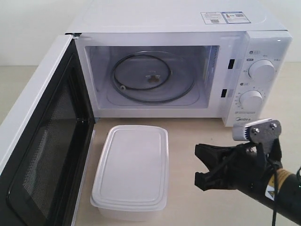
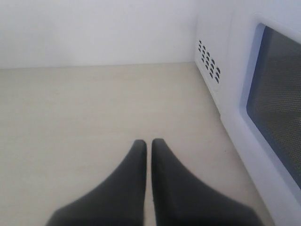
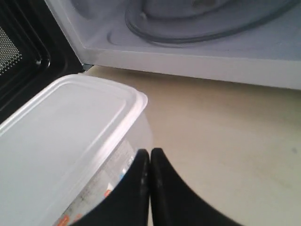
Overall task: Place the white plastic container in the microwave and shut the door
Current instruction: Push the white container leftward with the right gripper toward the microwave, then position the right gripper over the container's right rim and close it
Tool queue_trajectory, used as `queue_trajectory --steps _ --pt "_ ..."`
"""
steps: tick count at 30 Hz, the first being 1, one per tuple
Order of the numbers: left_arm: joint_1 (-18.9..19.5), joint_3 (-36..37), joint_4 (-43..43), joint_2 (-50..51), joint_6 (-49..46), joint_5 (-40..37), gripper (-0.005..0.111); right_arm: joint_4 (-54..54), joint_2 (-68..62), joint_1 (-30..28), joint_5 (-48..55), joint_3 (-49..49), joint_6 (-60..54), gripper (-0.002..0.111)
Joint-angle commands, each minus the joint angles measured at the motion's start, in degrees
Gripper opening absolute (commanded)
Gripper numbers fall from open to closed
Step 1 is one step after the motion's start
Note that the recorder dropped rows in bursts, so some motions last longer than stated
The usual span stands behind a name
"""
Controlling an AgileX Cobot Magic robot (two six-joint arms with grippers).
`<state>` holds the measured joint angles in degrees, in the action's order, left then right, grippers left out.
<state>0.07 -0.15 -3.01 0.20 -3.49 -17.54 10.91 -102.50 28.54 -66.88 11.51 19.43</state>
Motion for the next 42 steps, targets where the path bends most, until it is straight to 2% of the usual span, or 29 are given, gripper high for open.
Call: queue_trajectory --steps 1,3,8,13,17,20,25,28,35,36,38,39,41,42 --pt "0.3 0.1 0.0 -0.2 0.0 0.0 0.004 0.9 0.7 0.0 -2.1 -2.2 13.3 0.000" --pt "0.3 0.1 0.0 -0.2 0.0 0.0 0.004 3.0 0.7 0.0 -0.9 -2.1 18.2 0.000" --pt "0.3 0.1 0.0 -0.2 0.0 0.0 0.004 6.4 0.7 0.0 -3.1 -2.1 22.4 0.000" --pt "0.3 0.1 0.0 -0.2 0.0 0.0 0.004 6.8 0.7 0.0 -2.4 -2.1 40.7 0.000" --pt "0.3 0.1 0.0 -0.2 0.0 0.0 0.004 8.1 0.7 0.0 -1.1 -1.8 48.6 0.000" --pt "0.3 0.1 0.0 -0.2 0.0 0.0 0.004 13.6 0.7 0.0 2.5 0.4 52.6 0.000" --pt "0.3 0.1 0.0 -0.2 0.0 0.0 0.004 28.5 0.7 0.0 14.7 7.6 65.0 0.000" --pt "0.3 0.1 0.0 -0.2 0.0 0.0 0.004 33.0 0.7 0.0 15.8 9.9 67.0 0.000" --pt "0.3 0.1 0.0 -0.2 0.0 0.0 0.004 35.1 0.7 0.0 16.8 11.3 67.6 0.001" --pt "0.3 0.1 0.0 -0.2 0.0 0.0 0.004 35.9 0.7 0.0 17.6 11.7 67.6 0.003" --pt "0.3 0.1 0.0 -0.2 0.0 0.0 0.004 38.4 0.7 0.0 19.8 13.4 69.4 0.016" --pt "0.3 0.1 0.0 -0.2 0.0 0.0 0.004 38.7 0.7 0.0 21.0 14.3 70.8 0.030" --pt "0.3 0.1 0.0 -0.2 0.0 0.0 0.004 37.5 0.7 0.0 23.4 15.1 73.8 0.048" --pt "0.3 0.1 0.0 -0.2 0.0 0.0 0.004 37.4 0.7 0.0 23.8 15.4 74.6 0.049"
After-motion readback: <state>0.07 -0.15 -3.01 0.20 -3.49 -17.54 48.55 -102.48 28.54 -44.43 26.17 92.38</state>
